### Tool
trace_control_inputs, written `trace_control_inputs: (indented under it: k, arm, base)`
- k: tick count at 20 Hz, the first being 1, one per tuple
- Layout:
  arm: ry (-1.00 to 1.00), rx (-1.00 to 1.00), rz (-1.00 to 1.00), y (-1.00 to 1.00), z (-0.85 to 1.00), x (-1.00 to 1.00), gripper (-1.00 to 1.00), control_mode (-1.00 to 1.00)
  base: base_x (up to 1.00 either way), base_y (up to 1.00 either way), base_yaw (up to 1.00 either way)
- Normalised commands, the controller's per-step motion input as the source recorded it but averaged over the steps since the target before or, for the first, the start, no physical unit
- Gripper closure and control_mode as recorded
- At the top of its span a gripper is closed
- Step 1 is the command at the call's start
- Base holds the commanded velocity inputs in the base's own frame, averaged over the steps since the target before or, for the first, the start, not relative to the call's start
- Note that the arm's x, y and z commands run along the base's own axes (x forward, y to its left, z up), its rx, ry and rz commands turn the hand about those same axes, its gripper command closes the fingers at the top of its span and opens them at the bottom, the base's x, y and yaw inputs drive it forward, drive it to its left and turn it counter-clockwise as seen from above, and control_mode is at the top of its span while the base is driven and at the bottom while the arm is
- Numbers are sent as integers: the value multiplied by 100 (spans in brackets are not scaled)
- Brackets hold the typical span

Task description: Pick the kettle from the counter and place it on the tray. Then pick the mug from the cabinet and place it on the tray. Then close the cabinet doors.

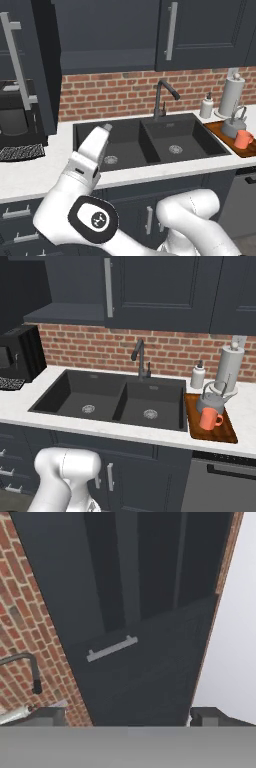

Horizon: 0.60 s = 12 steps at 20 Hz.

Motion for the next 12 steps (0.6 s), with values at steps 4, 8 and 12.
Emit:
trace_control_inputs:
  k: [4,8,12]
  arm:
    - [16,-3,0,38,0,0,-100,-100]
    - [16,-1,0,34,0,-1,-100,-100]
    - [13,-1,0,31,0,-20,-100,-100]
  base:
    - [0,0,0]
    - [0,0,0]
    - [0,0,0]
